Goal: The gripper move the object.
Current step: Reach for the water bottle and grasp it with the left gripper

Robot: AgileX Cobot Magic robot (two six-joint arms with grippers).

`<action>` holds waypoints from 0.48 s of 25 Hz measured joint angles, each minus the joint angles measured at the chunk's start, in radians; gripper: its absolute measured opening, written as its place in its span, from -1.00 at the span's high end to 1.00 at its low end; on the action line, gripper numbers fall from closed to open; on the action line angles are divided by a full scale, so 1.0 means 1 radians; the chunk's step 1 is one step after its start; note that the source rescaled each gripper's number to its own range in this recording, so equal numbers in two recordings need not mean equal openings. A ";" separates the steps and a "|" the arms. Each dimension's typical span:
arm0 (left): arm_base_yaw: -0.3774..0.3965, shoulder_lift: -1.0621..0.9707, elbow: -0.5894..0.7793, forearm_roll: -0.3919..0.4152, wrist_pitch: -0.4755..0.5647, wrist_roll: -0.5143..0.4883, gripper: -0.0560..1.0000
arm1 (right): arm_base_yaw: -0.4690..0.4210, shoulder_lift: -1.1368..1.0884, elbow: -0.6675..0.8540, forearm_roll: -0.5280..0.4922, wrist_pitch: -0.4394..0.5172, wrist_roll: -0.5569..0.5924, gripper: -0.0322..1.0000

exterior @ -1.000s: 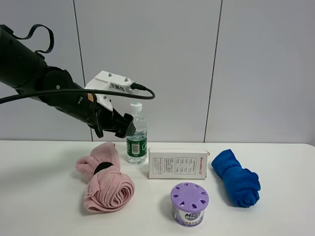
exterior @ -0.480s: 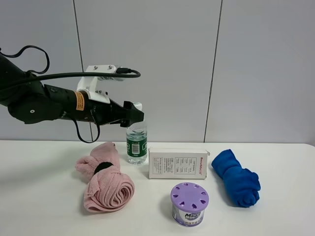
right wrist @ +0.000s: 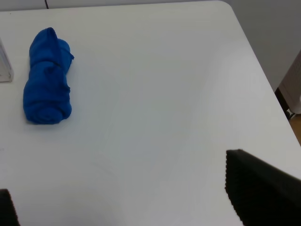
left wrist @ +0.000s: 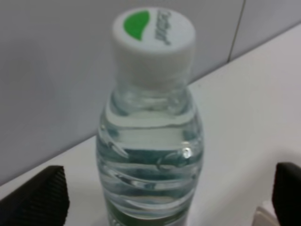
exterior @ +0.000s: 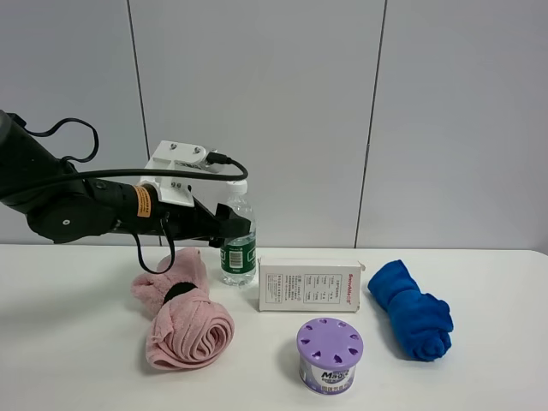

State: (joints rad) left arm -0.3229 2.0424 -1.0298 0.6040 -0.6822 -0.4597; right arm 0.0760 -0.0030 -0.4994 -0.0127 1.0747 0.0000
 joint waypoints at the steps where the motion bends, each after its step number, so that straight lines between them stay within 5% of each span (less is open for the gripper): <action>1: 0.000 0.002 0.000 -0.013 0.000 0.015 -0.98 | 0.000 0.000 0.000 0.000 0.000 0.000 -1.00; 12: -0.002 0.063 -0.110 -0.034 0.078 0.040 -0.98 | 0.000 0.000 0.000 0.000 0.000 0.000 -1.00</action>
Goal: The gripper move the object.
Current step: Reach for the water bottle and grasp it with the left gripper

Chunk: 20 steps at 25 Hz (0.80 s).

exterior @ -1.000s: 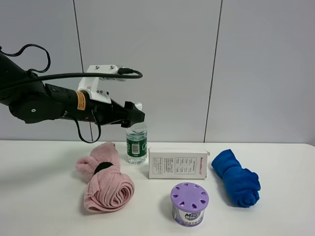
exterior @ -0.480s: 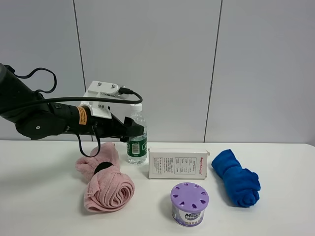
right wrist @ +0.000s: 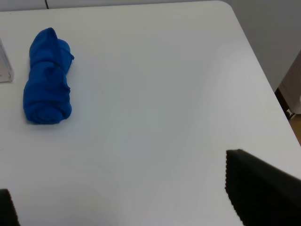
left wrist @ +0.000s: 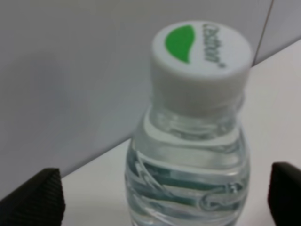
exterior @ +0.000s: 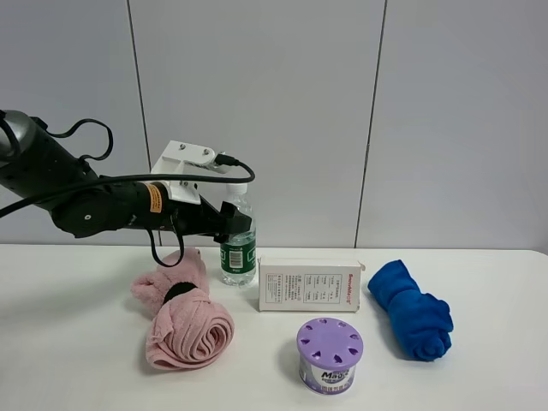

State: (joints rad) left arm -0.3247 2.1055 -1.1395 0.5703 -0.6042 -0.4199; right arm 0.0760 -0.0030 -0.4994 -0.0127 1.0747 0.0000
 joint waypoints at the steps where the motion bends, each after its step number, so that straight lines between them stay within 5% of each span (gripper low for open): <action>1: 0.000 0.003 -0.010 0.000 0.010 0.000 -0.98 | 0.000 0.000 0.000 0.000 0.000 0.000 -1.00; 20: -0.021 0.100 -0.135 0.056 0.008 -0.109 -0.98 | 0.000 0.000 0.000 0.000 0.000 0.000 -1.00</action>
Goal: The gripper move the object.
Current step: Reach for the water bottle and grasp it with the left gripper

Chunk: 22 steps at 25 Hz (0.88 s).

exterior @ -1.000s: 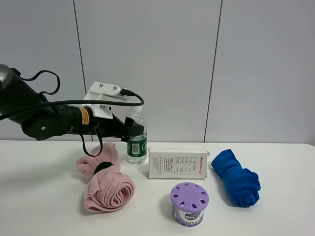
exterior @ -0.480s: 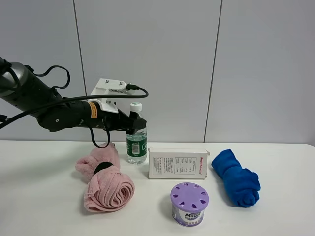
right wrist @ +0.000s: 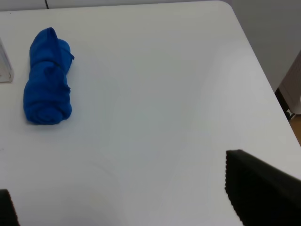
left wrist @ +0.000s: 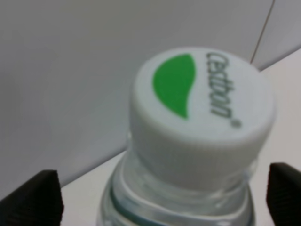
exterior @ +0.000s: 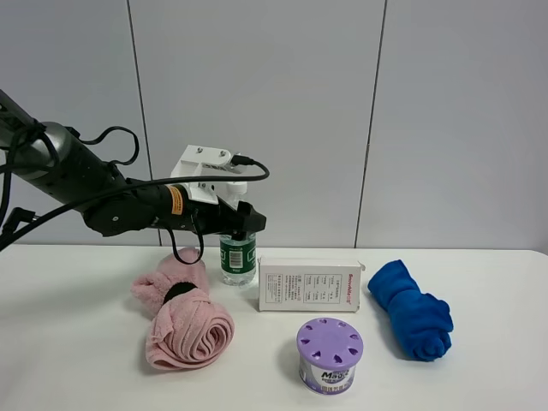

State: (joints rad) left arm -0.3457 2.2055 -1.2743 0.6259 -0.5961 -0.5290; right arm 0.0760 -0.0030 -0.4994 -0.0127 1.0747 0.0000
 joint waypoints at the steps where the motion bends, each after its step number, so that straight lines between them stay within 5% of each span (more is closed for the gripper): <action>1: 0.000 0.007 -0.005 0.000 0.001 0.000 -0.98 | 0.000 0.000 0.000 0.000 0.000 0.000 -1.00; 22: -0.016 0.093 -0.084 0.019 0.011 0.037 -0.98 | 0.000 0.000 0.000 0.000 0.000 0.000 -1.00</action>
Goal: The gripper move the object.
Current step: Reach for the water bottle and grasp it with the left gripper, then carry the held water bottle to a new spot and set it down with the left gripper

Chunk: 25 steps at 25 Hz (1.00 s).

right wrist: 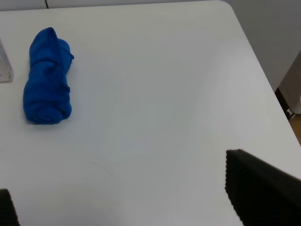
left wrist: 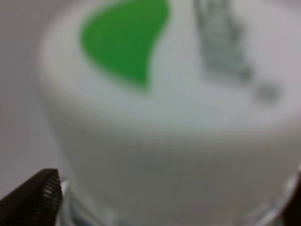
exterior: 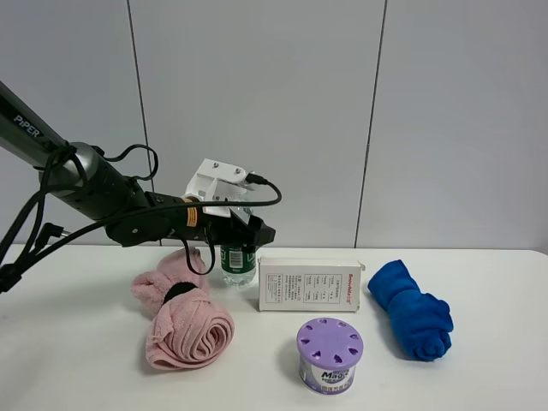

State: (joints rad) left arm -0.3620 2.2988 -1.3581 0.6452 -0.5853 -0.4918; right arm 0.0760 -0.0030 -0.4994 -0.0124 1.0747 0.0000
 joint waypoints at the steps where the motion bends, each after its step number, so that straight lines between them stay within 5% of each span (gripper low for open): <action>1: 0.000 0.004 0.000 0.000 0.001 0.000 -0.98 | 0.000 0.000 0.000 0.000 0.000 0.000 -1.00; 7: 0.000 0.007 0.000 0.000 0.001 0.009 -0.98 | 0.000 0.000 0.000 0.000 0.000 0.000 -1.00; 10: 0.000 0.007 0.000 0.000 0.001 0.011 -0.71 | 0.000 0.000 0.000 0.000 0.000 0.000 -1.00; 12: 0.000 0.007 0.000 0.000 0.001 0.014 -0.15 | 0.000 0.000 0.000 0.000 0.000 0.000 -1.00; 14: 0.000 0.007 0.000 0.000 0.001 0.021 0.72 | 0.000 0.000 0.000 0.000 0.000 0.000 -1.00; 15: 0.000 0.007 0.000 0.000 0.001 0.028 0.89 | 0.000 0.000 0.000 0.000 0.000 0.000 -1.00; 25: 0.000 -0.096 0.003 0.055 0.121 0.049 0.84 | 0.000 0.000 0.000 0.000 0.000 0.000 -1.00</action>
State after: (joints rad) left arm -0.3622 2.2023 -1.3550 0.7000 -0.4642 -0.4425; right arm 0.0760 -0.0030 -0.4994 -0.0124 1.0747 0.0000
